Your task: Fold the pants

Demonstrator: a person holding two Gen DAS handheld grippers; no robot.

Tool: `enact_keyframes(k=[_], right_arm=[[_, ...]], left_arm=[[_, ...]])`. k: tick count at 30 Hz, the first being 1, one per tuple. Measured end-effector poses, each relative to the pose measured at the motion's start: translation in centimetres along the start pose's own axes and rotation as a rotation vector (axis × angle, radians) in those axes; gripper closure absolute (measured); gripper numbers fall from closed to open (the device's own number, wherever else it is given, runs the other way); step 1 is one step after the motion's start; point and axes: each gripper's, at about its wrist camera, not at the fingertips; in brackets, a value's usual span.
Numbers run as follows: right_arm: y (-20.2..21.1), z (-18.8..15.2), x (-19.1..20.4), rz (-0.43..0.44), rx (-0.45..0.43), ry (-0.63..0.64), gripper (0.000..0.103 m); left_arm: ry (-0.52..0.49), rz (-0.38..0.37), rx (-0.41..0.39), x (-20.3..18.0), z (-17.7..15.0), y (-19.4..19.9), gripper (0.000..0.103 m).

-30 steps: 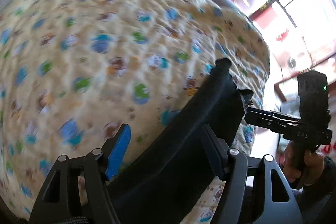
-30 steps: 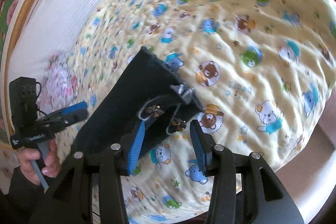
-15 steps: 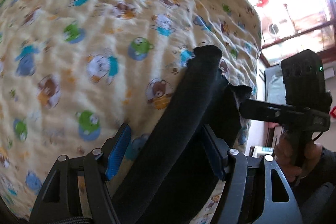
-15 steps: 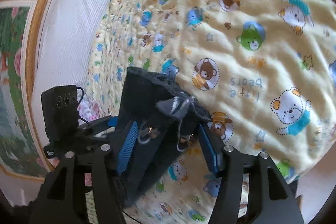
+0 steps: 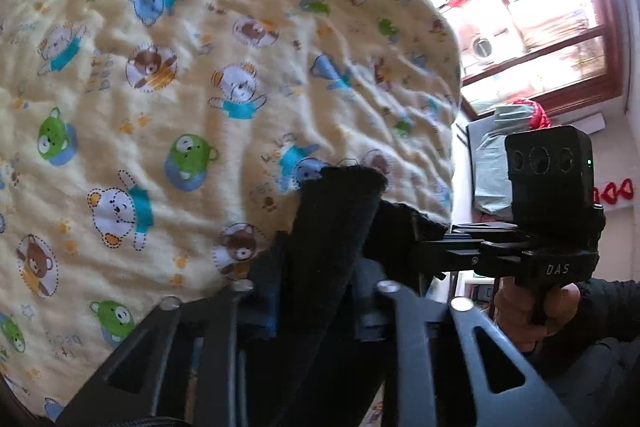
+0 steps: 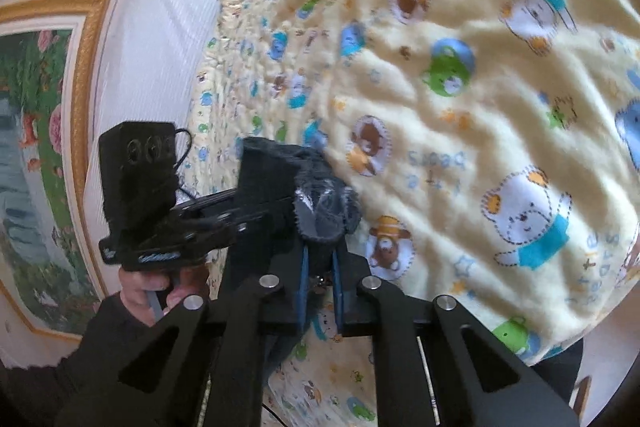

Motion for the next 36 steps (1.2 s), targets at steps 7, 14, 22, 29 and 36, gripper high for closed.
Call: enact_keyframes(k=[7,14,22,29,36], right_arm=[[0.4,0.0,3.6,0.137,-0.004,0.060,0.092],[0.5,-1.0,8.2,0.277,0.039,0.142,0.092],[-1.1,-4.0,13.9,0.431,0.165,0.236,0.092],[-4.2,-8.0,16.9,0.493,0.319,0.301,0.092],[-8.7,-12.6,18.2,0.491,0.489,0.335,0.092]], left_arm=[[0.002,-0.049,-0.127,-0.9,-0.6,5.5,0.088],[0.050,-0.070,-0.256,-0.4,-3.4,12.4,0.089],[0.110,-0.061,-0.417,-1.1,-8.3,18.5,0.089],[0.235,-0.014,-0.527,0.8,-14.6,22.4,0.089],[0.393,0.055,-0.596,3.9,-22.1,24.1,0.090]])
Point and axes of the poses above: each gripper's, at about its wrist camera, not at the fingertips, and y roughly against the way its jaws point, x to its left, z to its top, and after that the axes turned 14 degrees about -x, right-handed
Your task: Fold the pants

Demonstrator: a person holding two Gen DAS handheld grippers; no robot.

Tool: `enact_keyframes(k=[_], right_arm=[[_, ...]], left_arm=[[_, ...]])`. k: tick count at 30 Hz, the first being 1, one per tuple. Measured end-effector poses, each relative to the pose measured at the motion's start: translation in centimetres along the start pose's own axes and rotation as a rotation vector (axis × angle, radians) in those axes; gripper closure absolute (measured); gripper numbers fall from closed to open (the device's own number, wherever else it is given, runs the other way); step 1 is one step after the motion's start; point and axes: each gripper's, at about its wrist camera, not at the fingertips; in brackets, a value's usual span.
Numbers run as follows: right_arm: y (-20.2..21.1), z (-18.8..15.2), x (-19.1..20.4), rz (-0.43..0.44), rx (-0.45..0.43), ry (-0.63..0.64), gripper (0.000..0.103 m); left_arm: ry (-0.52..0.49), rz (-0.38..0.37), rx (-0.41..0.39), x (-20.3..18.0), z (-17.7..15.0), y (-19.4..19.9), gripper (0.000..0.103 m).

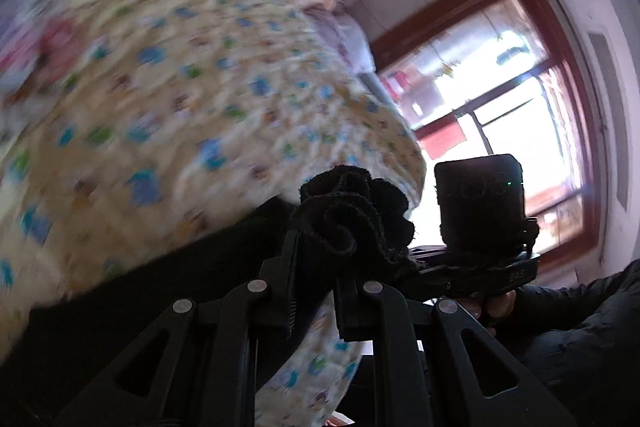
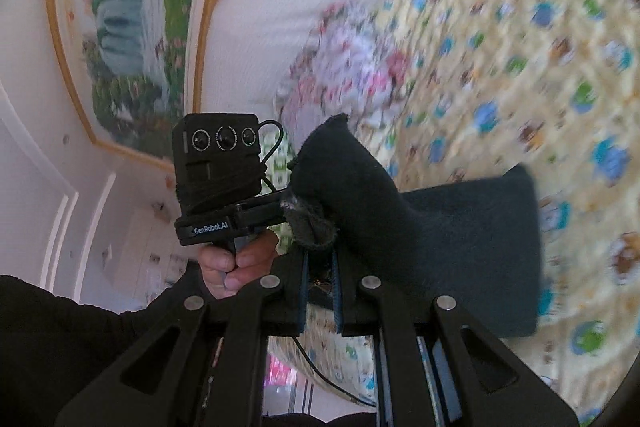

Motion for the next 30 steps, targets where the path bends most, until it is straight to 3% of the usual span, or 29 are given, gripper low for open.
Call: enact_keyframes(k=[10,19,22,26,30], right_arm=[[-7.8,-3.3,-3.3,-0.054,0.218,-0.017,0.092],[-9.9,-4.2,-4.4,-0.138,0.307,0.019,0.091],[-10.3,-4.0,-3.8,-0.141,0.336,0.024,0.083],[-10.4,-3.5,-1.8,-0.078,0.344,0.046,0.048],[-9.7,-2.4,0.0,-0.041,0.319,0.082,0.046]], left_arm=[[0.173,0.144,-0.018,7.5,-5.8,2.4,0.092],[0.245,0.248,-0.060,8.9,-8.2,4.9,0.089],[0.260,0.253,-0.101,8.6,-8.4,6.5,0.089],[0.264,0.258,-0.151,7.4,-8.4,8.5,0.089],[0.270,0.260,-0.190,5.9,-8.3,9.6,0.089]])
Point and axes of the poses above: each gripper's, at about its wrist camera, not at the fingertips, and y roughly against the way its jaws point, x to its left, z to its top, and after that the axes turned 14 degrees about -x, right-handed
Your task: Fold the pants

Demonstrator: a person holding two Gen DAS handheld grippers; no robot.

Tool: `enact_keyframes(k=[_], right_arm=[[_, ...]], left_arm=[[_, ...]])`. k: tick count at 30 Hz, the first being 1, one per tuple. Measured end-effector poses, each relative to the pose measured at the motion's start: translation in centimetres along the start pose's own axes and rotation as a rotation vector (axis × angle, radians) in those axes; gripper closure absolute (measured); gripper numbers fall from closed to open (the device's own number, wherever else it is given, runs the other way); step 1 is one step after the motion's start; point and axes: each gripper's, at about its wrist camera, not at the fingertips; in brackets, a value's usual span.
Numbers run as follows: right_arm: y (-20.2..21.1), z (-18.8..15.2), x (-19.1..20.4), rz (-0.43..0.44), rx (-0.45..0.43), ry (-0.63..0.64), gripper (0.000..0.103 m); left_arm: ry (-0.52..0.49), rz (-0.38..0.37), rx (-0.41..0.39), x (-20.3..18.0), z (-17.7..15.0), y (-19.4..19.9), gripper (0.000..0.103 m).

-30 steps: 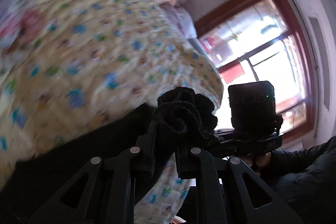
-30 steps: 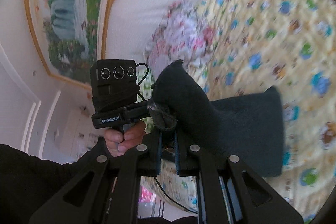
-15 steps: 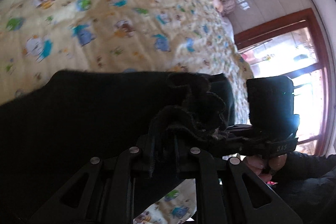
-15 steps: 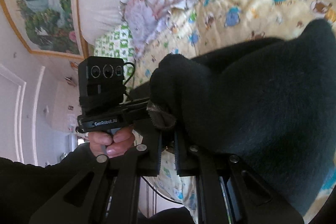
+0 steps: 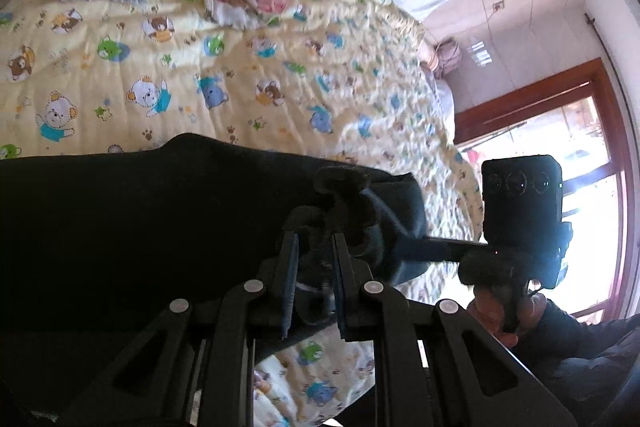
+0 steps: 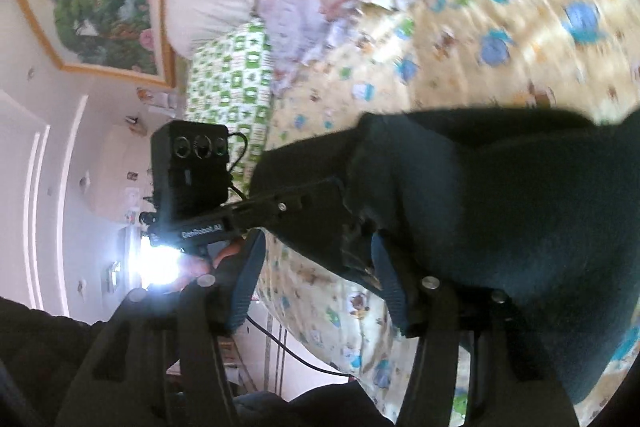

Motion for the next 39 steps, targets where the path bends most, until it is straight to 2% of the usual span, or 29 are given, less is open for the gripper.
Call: enact_keyframes(k=[3,6,7,8,10,12,15,18,20,23,25,29,31,39], right_arm=[[2.2,1.2,-0.1,-0.009,-0.082,0.004,0.046],[4.4,2.4,-1.2,-0.083,-0.162,0.014,0.047],[4.9,2.8,-1.8,-0.114,-0.173,0.012,0.052],[5.2,3.1,-2.5,-0.143,-0.173,0.007,0.062],[5.1,3.5,-3.7,-0.195,-0.158,-0.003,0.071],[4.7,3.6,-4.5,-0.214,-0.135,-0.009,0.073],[3.2,3.1,-5.5,-0.208,-0.084,-0.020,0.073],[2.0,2.7,-6.5,-0.241,-0.044,-0.007,0.073],[1.9,2.9,-6.9,-0.241,-0.039,-0.019,0.078],[1.9,3.2,-6.5,-0.222,-0.026,-0.016,0.078],[2.2,3.5,-5.7,-0.202,-0.022,-0.002,0.077],[1.9,4.2,-3.2,-0.172,-0.005,0.068,0.076],[1.2,4.4,-2.1,-0.161,0.013,0.103,0.076],[-2.4,4.8,1.1,-0.129,0.087,0.200,0.076]], left_arm=[[-0.008,-0.006,-0.011,-1.1,-0.1,0.6,0.089],[-0.008,-0.039,-0.016,-3.2,-0.6,0.1,0.089],[-0.010,-0.053,-0.014,-3.9,-0.5,-0.3,0.089],[-0.016,-0.073,-0.009,-4.5,-0.7,-0.6,0.088],[-0.030,-0.103,0.008,-5.8,-1.5,-1.6,0.081],[-0.034,-0.088,0.024,-6.2,-2.4,-2.5,0.081],[-0.002,-0.030,0.044,-5.6,-3.6,-4.2,0.081],[0.067,0.054,0.079,-3.7,-4.8,-5.8,0.081],[0.099,0.071,0.086,-3.0,-5.3,-6.1,0.081],[0.142,0.059,0.049,-2.6,-5.5,-5.6,0.081],[0.144,0.064,0.027,-2.7,-5.3,-5.1,0.076],[0.166,0.074,-0.018,-2.8,-4.9,-4.0,0.072],[0.183,0.081,-0.047,-2.7,-4.7,-3.2,0.065],[0.244,0.137,-0.137,-1.4,-5.0,0.5,0.063]])
Point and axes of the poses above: each gripper's, at about its wrist camera, not at the fingertips, and y roughly against the way its jaws point, x to its left, z to its top, and after that the axes turned 14 degrees about -x, right-handed
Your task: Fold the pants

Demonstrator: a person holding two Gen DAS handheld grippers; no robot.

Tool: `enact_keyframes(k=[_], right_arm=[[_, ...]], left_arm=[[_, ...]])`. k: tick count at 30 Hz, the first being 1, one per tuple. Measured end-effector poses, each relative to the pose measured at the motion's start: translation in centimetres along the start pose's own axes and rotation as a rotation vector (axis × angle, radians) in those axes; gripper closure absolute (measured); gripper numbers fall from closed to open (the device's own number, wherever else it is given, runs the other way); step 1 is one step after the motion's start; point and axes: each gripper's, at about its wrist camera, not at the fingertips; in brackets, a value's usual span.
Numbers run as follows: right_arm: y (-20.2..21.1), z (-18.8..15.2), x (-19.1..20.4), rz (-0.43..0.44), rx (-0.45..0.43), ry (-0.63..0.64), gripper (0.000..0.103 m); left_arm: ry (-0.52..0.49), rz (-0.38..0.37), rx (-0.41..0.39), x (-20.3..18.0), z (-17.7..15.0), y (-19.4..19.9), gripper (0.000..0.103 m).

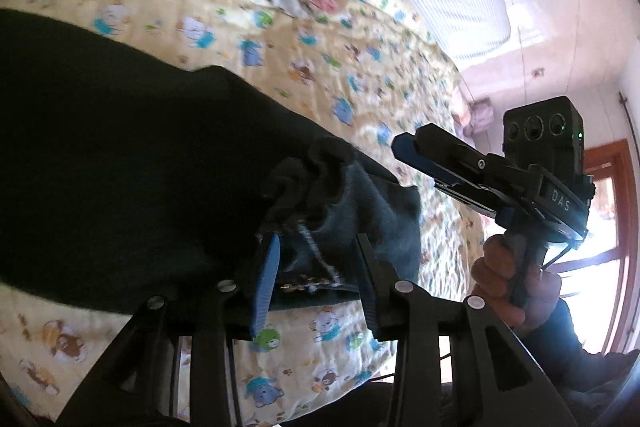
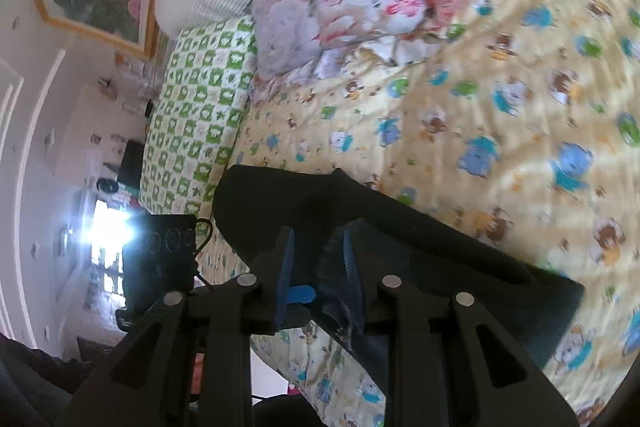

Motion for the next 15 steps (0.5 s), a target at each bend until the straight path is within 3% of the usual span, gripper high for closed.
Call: enact_keyframes(k=[6,10,15], right_arm=[[-1.6,0.2,1.0,0.005,0.042,0.028,0.075],[-2.3,0.4,1.6,-0.008,0.048,0.054,0.047],[-3.7,0.8,2.6,0.006,0.078,0.085,0.046]], left_arm=[[0.067,0.048,-0.071,2.0,-0.2,2.7,0.058],[0.113,0.088,-0.129,3.6,0.0,4.8,0.046],[0.182,0.131,-0.186,5.4,0.1,6.3,0.045]])
Point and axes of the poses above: each gripper's, at about its wrist camera, not at the fingertips, and y roughly against the way its jaws point, x to its left, z to its top, and after that the axes turned 14 degrees about -x, right-handed
